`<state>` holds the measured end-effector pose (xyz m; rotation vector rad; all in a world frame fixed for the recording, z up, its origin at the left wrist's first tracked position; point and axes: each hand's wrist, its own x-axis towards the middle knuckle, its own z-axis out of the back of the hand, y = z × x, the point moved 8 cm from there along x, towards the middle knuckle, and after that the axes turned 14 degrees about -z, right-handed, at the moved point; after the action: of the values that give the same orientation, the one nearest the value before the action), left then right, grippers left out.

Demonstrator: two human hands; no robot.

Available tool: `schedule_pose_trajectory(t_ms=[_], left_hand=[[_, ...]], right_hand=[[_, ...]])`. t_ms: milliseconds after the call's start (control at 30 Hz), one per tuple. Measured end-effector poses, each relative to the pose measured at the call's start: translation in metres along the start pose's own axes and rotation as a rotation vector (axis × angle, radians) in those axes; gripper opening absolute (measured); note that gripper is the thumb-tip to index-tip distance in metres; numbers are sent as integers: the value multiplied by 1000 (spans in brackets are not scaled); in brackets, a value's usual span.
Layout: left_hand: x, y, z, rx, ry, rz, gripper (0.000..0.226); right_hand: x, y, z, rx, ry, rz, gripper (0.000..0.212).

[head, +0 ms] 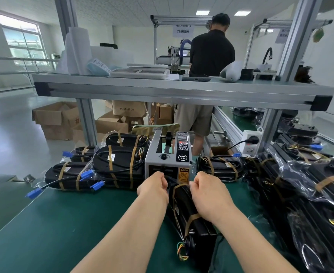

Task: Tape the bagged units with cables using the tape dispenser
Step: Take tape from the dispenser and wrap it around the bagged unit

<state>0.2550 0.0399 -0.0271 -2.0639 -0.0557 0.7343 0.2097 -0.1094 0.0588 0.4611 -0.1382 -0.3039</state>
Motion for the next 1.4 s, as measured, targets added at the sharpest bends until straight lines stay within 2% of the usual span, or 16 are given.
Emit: schedule_pose_trajectory(t_ms=[67,133,233,300,400,533,833,1067,1400], left_hand=[[-3,-8,8,0,-28,-88,9],[-6,-20,16,11,7,-199,20],[-23,-34,16,87,317,-315,21],[-39,-37,11,258,560,-343,23],[-57,-34,5,502,743,-380,20],[-58,-37,0,653,731,-439,21],[-54,-41,-16,799,788,-517,20],[-52,-43,-21,841,812,-539,13],[-52,-40,-24,779,773,-575,20]], right_hand=[[-2,0,-1,17,9,-2,22],[-3,0,-2,30,15,-1,22],[-3,0,-6,75,56,-17,23],[-2,1,-9,101,84,-27,24],[-1,-1,-9,147,109,-55,25],[-3,-2,-10,162,120,-71,25],[-5,0,-8,189,126,-64,25],[-5,-2,-10,205,132,-67,25],[-3,-4,-11,207,136,-75,26]])
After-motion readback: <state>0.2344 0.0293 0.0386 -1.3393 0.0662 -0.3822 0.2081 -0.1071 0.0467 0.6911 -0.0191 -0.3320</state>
